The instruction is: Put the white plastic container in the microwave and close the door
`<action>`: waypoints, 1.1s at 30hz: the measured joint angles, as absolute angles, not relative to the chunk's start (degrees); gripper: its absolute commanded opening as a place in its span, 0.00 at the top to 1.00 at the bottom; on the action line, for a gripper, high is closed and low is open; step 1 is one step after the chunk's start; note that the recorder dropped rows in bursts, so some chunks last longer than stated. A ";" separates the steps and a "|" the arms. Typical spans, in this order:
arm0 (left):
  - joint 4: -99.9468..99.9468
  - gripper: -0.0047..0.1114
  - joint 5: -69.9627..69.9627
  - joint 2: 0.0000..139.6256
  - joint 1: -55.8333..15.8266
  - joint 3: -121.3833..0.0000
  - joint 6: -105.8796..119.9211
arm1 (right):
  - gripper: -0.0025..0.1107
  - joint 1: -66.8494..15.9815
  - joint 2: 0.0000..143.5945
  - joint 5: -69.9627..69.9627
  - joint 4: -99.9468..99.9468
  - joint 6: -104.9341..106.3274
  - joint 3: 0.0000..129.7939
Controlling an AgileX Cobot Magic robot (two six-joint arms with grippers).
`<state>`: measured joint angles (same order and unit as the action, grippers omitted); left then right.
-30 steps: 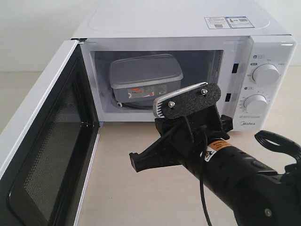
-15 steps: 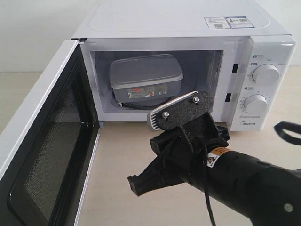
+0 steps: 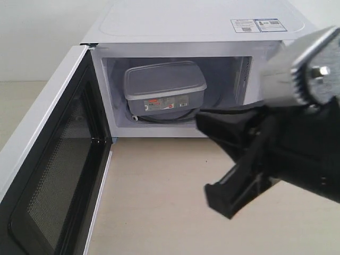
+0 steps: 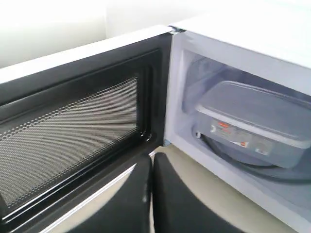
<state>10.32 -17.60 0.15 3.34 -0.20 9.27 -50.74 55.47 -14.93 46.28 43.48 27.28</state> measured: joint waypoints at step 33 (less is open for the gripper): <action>10.32 0.93 -17.60 0.15 3.34 -0.20 9.27 | 0.98 -4.33 0.30 -8.07 46.41 33.45 0.28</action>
